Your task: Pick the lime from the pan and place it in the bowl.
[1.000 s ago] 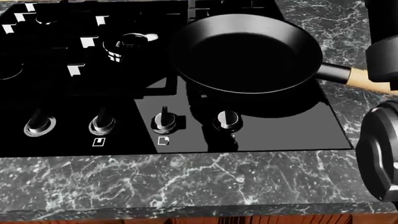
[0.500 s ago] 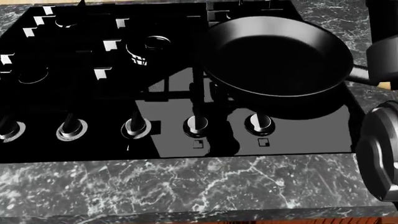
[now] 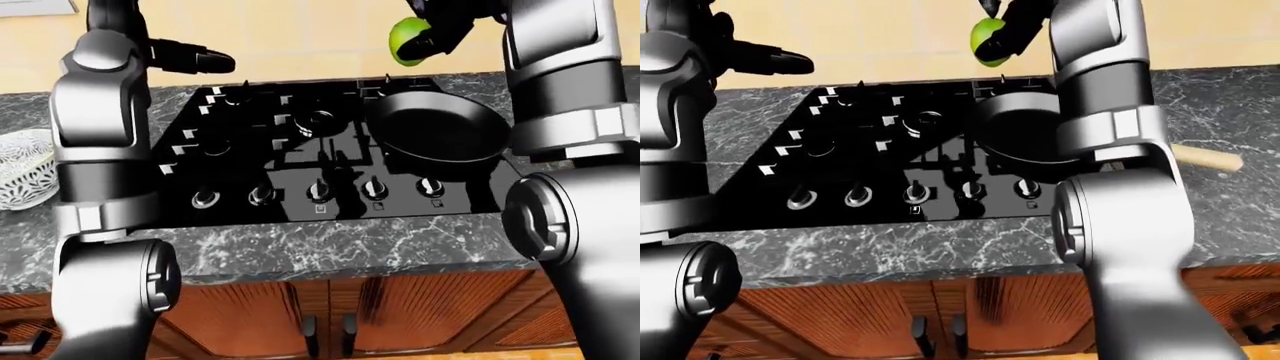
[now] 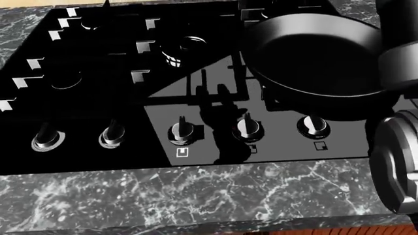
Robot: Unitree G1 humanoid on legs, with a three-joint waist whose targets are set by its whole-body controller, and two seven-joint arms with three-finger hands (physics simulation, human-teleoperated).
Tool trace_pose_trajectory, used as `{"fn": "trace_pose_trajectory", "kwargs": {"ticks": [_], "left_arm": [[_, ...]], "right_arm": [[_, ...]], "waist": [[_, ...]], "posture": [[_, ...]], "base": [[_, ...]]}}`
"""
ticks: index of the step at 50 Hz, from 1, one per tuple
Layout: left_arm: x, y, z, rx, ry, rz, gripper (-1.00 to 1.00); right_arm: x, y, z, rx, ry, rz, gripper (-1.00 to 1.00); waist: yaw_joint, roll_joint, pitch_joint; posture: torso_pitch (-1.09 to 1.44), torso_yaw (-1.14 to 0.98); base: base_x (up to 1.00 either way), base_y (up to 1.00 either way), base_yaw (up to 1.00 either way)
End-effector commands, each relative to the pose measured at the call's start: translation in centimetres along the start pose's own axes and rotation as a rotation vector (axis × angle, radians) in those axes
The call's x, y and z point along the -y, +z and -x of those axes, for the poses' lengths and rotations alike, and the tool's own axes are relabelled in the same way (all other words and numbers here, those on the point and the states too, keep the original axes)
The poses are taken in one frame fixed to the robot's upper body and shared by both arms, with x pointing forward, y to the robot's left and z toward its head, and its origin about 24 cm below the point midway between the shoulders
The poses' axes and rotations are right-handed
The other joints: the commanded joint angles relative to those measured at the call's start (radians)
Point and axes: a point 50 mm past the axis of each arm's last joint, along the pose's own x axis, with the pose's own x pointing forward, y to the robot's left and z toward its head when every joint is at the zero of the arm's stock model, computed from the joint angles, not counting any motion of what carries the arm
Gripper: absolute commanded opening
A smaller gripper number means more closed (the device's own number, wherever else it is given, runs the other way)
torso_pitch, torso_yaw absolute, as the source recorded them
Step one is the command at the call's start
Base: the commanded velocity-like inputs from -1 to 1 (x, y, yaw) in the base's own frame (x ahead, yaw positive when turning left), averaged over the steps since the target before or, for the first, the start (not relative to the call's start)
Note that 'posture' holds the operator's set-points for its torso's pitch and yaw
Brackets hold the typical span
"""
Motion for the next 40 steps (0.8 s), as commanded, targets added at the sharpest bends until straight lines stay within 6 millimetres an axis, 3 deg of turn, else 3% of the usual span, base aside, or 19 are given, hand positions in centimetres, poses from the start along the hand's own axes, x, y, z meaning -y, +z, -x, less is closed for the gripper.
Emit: {"fn": "trace_pose_trajectory", "kwargs": {"ticks": [1, 7, 9, 11, 12, 13, 14, 16, 20, 23, 24, 25, 26, 27, 31, 38, 40], "left_arm": [[-0.39, 2.98, 0.56, 0.124, 0.011, 0.008, 1.00], [-0.29, 2.99, 0.52, 0.125, 0.009, 0.008, 1.00], [-0.37, 3.02, 0.50, 0.125, 0.011, 0.008, 1.00], [-0.43, 3.04, 0.47, 0.125, 0.012, 0.008, 1.00], [-0.43, 3.04, 0.45, 0.125, 0.012, 0.009, 1.00], [-0.43, 3.05, 0.42, 0.125, 0.012, 0.009, 1.00], [-0.44, 3.07, 0.40, 0.125, 0.012, 0.009, 1.00], [-0.46, 3.12, 0.42, 0.126, 0.013, 0.009, 1.00], [-0.39, 3.05, 0.49, 0.125, 0.012, 0.009, 1.00], [-0.43, 3.13, 0.56, 0.127, 0.013, 0.009, 1.00], [-0.46, 3.19, 0.58, 0.127, 0.013, 0.009, 1.00], [-0.48, 3.24, 0.61, 0.128, 0.013, 0.010, 1.00], [-0.46, 3.25, 0.62, 0.128, 0.013, 0.010, 1.00], [-0.44, 3.24, 0.61, 0.128, 0.013, 0.010, 1.00], [-0.39, 3.10, 0.59, 0.126, 0.010, 0.010, 1.00], [-0.45, 3.04, 0.54, 0.125, 0.011, 0.009, 1.00], [-0.44, 3.17, 0.49, 0.126, 0.011, 0.010, 1.00]], "right_arm": [[1.98, 2.04, 1.34, 0.076, -0.089, 0.024, -1.00], [2.01, 2.03, 1.33, 0.075, -0.089, 0.023, -1.00], [2.03, 2.07, 1.34, 0.076, -0.089, 0.023, -1.00], [2.01, 2.12, 1.32, 0.077, -0.088, 0.024, -1.00], [2.02, 2.13, 1.30, 0.077, -0.089, 0.026, -1.00], [2.00, 2.16, 1.27, 0.077, -0.088, 0.026, -1.00], [2.01, 2.22, 1.26, 0.077, -0.088, 0.026, -1.00], [2.02, 2.32, 1.26, 0.078, -0.087, 0.029, -1.00], [2.09, 2.31, 1.36, 0.079, -0.087, 0.028, -1.00], [2.11, 2.35, 1.41, 0.080, -0.087, 0.027, -1.00], [2.11, 2.37, 1.41, 0.081, -0.087, 0.027, -1.00], [2.10, 2.40, 1.41, 0.082, -0.086, 0.026, -1.00], [2.06, 2.46, 1.41, 0.083, -0.085, 0.025, -1.00], [2.05, 2.55, 1.42, 0.084, -0.084, 0.024, -1.00], [1.86, 2.64, 1.28, 0.087, -0.081, 0.027, -1.00], [1.95, 2.76, 1.39, 0.087, -0.081, 0.027, -1.00], [1.96, 2.76, 1.38, 0.087, -0.080, 0.027, -1.00]], "waist": [[-0.007, 0.002, -0.033], [-0.008, -0.042, -0.030], [-0.004, -0.070, -0.029], [0.002, -0.113, -0.032], [-0.002, -0.080, -0.032], [0.006, -0.096, -0.040], [0.005, -0.095, -0.047], [0.011, -0.086, -0.052], [0.015, -0.047, -0.030], [0.007, 0.010, -0.028], [0.002, 0.045, -0.036], [-0.006, 0.081, -0.065], [0.003, 0.043, -0.037], [-0.001, 0.053, -0.029], [-0.004, 0.007, -0.032], [-0.009, -0.050, -0.026], [-0.005, -0.087, -0.030]], "posture": [[0.00, 0.00], [0.00, 0.00], [0.00, 0.00], [0.00, 0.00], [0.00, 0.00], [0.00, 0.00], [0.00, 0.00], [0.00, 0.00], [0.00, 0.00], [0.00, 0.00], [0.00, 0.00], [0.00, 0.00], [0.00, 0.00], [0.00, 0.00], [0.00, 0.00], [0.00, 0.00], [0.00, 0.00]], "base": [[-0.01, 0.26, 0.00], [-0.02, 0.26, 0.00], [-0.02, 0.26, 0.00], [-0.01, 0.26, 0.00], [-0.02, 0.27, 0.00], [-0.02, 0.27, 0.00], [-0.02, 0.27, 0.00], [-0.02, 0.27, 0.00], [-0.02, 0.26, 0.00], [-0.02, 0.26, 0.00], [-0.02, 0.27, 0.00], [-0.02, 0.26, 0.00], [-0.02, 0.27, 0.00], [-0.02, 0.27, 0.00], [-0.02, 0.27, 0.00], [-0.02, 0.26, 0.00], [-0.02, 0.26, 0.00]]}}
